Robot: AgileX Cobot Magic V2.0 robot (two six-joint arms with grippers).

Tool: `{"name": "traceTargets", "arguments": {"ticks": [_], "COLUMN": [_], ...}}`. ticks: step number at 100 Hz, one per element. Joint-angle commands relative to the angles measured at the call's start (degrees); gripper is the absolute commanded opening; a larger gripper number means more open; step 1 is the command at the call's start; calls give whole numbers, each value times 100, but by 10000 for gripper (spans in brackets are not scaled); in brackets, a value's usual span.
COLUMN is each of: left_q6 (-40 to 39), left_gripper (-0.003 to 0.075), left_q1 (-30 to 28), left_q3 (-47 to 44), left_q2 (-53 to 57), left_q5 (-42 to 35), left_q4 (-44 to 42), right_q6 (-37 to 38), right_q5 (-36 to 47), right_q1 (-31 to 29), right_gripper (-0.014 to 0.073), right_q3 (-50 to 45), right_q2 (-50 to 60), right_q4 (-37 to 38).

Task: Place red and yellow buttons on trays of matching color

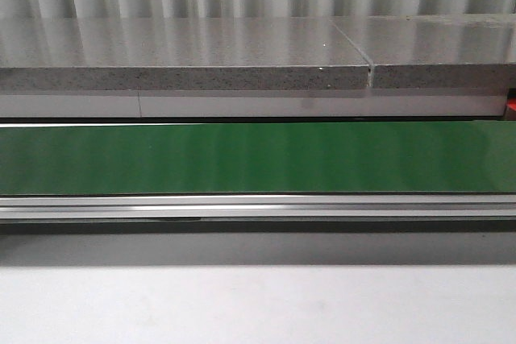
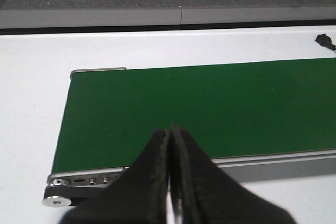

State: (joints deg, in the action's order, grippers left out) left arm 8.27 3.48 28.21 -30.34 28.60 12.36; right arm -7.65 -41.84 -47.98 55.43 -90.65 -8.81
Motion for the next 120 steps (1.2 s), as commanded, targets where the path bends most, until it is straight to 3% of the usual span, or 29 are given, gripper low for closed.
{"name": "traceTargets", "arguments": {"ticks": [1, 31, 55, 95, 120], "left_q6": [-22, -22, -22, -22, -22], "left_gripper": [-20, -20, -20, -20, -20], "left_q1": [1, 1, 1, 1, 1], "left_q3": [159, 159, 159, 159, 159], "left_q2": [-4, -4, -4, -4, -4], "left_q5": [-419, -419, -419, -419, -419], "left_q4": [94, 94, 94, 94, 94], "right_q6": [-10, -16, -88, -502, -578], "right_q5": [43, -117, 13, 416, 849], "right_q1": [-17, 377, 1442, 3701, 4138], "right_gripper": [552, 550, 550, 549, 549], "right_q3": [112, 239, 379, 312, -424], "right_q2": [456, 1159, 1830, 3101, 4226], "right_q4": [-29, -154, -154, -154, -148]}}
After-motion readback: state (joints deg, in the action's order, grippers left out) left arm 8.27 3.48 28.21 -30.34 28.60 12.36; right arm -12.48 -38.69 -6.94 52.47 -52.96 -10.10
